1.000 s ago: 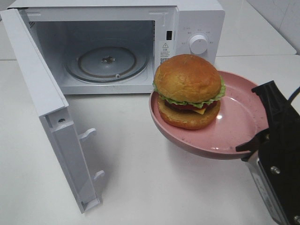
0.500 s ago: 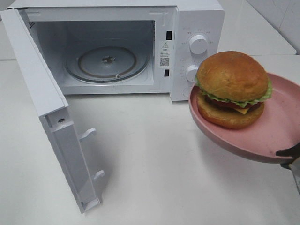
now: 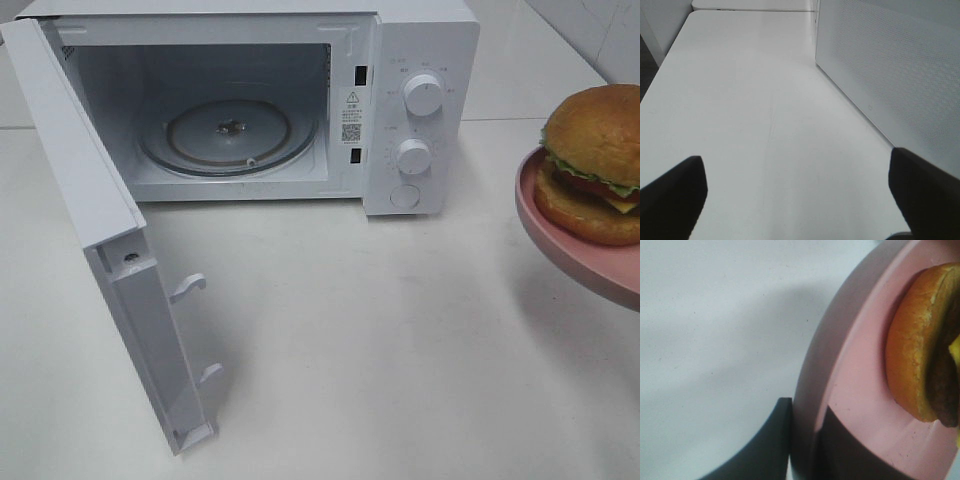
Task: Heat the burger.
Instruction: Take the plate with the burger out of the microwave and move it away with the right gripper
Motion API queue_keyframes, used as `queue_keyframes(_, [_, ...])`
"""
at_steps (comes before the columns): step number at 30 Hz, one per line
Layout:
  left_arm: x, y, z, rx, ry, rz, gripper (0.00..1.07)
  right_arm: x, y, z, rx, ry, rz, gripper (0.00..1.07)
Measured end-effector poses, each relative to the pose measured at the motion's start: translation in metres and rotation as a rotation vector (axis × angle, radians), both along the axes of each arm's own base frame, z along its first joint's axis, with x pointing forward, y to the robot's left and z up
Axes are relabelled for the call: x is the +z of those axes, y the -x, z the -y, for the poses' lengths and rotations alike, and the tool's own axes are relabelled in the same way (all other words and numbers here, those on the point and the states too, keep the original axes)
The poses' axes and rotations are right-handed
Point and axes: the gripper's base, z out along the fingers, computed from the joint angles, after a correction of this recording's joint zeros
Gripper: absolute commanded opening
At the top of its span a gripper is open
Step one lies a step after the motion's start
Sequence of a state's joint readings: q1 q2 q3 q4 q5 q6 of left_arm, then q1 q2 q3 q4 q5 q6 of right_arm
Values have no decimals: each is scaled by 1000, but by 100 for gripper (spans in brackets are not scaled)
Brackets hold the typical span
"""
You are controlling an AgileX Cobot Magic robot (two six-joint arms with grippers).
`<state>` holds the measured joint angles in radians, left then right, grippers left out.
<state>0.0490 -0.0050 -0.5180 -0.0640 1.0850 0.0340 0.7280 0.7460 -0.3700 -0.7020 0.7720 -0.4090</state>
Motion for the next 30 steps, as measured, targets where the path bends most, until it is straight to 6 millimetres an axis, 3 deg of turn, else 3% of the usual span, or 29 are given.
queue_keyframes(19, [0,0,0,0,0,0,93,-2,6,18,-368,-16,-34,0])
queue_keyframes(30, [0,0,0,0,0,0,93,17,-10,10,-655,-43,-4,0])
